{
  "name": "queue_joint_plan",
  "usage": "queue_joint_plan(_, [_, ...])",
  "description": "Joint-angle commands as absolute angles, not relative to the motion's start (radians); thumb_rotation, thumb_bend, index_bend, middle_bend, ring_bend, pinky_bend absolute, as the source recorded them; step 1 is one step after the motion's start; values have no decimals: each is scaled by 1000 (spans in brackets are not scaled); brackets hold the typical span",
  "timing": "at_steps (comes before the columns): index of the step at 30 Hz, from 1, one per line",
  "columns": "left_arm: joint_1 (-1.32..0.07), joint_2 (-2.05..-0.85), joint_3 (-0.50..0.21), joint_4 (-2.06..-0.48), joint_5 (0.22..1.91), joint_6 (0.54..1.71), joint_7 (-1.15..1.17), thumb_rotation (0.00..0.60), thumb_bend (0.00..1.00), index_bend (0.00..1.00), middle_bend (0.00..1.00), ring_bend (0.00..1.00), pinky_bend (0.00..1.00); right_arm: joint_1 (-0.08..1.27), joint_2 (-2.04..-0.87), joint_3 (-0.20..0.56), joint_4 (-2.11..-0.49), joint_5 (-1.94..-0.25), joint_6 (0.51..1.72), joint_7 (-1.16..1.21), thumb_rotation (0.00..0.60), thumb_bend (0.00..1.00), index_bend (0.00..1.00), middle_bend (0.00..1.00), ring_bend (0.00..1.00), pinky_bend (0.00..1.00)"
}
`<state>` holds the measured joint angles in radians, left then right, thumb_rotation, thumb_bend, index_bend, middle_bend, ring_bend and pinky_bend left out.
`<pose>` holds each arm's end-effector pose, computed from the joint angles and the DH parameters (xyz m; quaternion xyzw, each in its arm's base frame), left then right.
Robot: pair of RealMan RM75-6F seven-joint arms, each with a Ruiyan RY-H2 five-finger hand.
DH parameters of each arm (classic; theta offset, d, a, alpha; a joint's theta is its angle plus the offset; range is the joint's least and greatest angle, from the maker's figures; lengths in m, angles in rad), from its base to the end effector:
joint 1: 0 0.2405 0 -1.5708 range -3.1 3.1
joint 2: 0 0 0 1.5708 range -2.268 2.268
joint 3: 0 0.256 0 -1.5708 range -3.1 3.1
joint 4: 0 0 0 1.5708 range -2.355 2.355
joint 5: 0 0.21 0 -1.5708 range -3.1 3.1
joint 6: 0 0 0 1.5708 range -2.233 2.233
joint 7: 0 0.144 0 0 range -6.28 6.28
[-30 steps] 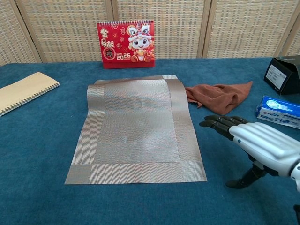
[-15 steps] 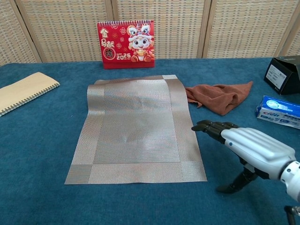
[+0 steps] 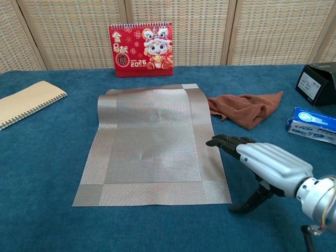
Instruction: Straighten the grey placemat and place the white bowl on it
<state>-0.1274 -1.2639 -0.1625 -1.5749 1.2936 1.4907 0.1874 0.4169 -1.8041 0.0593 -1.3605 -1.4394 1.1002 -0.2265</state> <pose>-0.3153 0.2139 0.1422 -0.5279 -0.3801 -0.3702 0.6632 -0.1812 -0.2364 -0.0865 0.7163 -0.4348 0.4036 0.3674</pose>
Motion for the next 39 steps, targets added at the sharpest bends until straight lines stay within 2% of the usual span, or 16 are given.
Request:
queue_joint_plan(1, [-128, -1267, -165, -1570, 1290, 1492, 188, 600, 195, 72, 0, 0, 0, 423, -1814, 63, -1347, -1431, 1093, -226, 600, 0, 75, 0, 0, 0])
queue_joint_plan(4, [-129, -1268, -167, -1568, 1286, 1488, 182, 600, 195, 72, 0, 0, 0, 428, -1825, 65, -1331, -1426, 1086, -222, 600, 37, 75, 0, 0, 0])
queue_joint_plan(11, [-132, -1268, -166, -1565, 1278, 1475, 175, 600, 195, 73, 0, 0, 0, 438, -1868, 74, -1271, -1446, 1116, -200, 600, 278, 111, 0, 0, 0])
queue_joint_plan(14, [-132, -1268, -168, -1565, 1276, 1476, 172, 600, 195, 75, 0, 0, 0, 441, -1881, 78, -1262, -1459, 1132, -181, 600, 328, 121, 0, 0, 0])
queue_joint_plan(28, [-131, -1264, -168, -1570, 1278, 1475, 156, 600, 194, 89, 0, 0, 0, 451, -1905, 83, -1274, -1458, 1145, -204, 600, 400, 174, 0, 0, 0])
queue_joint_plan(39, [-139, -1281, -174, -1545, 1248, 1453, 164, 600, 195, 105, 0, 0, 0, 453, -1960, 94, -1247, -1447, 1153, -132, 600, 403, 419, 0, 0, 0])
